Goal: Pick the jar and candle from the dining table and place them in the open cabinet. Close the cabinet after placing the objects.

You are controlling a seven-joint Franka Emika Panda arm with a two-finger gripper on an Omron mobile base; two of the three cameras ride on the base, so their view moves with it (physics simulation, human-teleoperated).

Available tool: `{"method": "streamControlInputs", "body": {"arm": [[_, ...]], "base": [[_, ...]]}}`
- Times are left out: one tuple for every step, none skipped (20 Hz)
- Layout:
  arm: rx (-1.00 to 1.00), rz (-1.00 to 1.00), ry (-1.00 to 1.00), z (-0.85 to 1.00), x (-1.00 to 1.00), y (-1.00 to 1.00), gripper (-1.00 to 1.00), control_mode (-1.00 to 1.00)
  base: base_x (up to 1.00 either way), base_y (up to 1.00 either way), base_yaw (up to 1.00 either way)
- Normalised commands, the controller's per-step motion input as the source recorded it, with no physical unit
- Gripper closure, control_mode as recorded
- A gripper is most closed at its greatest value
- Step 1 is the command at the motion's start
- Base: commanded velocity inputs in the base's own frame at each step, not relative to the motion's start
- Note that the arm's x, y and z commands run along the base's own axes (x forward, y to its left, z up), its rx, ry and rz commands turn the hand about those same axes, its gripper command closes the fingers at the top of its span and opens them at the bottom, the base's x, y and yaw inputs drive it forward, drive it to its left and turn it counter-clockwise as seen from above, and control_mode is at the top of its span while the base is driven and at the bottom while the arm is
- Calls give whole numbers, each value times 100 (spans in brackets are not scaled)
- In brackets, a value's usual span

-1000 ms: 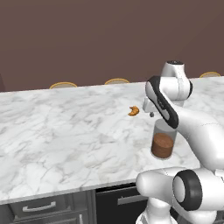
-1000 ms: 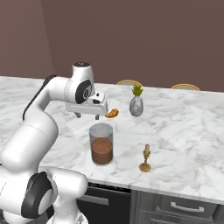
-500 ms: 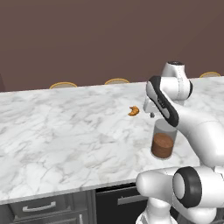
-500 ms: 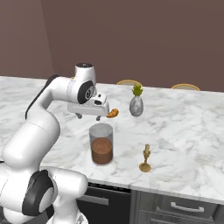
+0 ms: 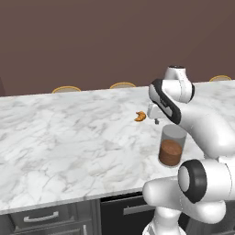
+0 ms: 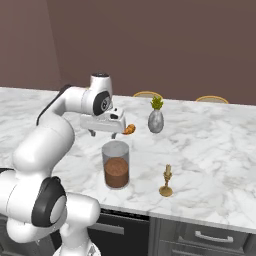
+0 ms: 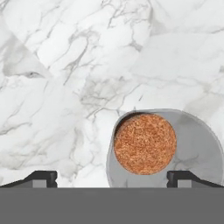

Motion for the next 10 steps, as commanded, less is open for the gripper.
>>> {"method": "streamControlInputs", "body": {"arm": [[0, 0, 17, -40, 26, 10, -100, -100], [0, 0, 17, -41, 22, 9, -100, -100], [0, 0, 18, -44, 19, 3, -100, -100], [0, 0, 12, -41, 10, 0, -100, -100], [1, 0, 8, -40, 0, 0, -100, -100], [1, 0, 3, -34, 0, 0, -100, -100], [1, 0, 0, -21, 0, 0, -100, -100], [2, 0, 0, -12, -6, 0, -100, -100], [0, 0, -1, -4, -10, 0, -100, -100], [0, 0, -1, -4, -7, 0, -100, -100]], "base": [[0, 0, 0], [0, 0, 0], [0, 0, 0], [0, 0, 0], [0, 0, 0], [0, 0, 0], [0, 0, 0], [0, 0, 0], [0, 0, 0], [0, 0, 0]]}}
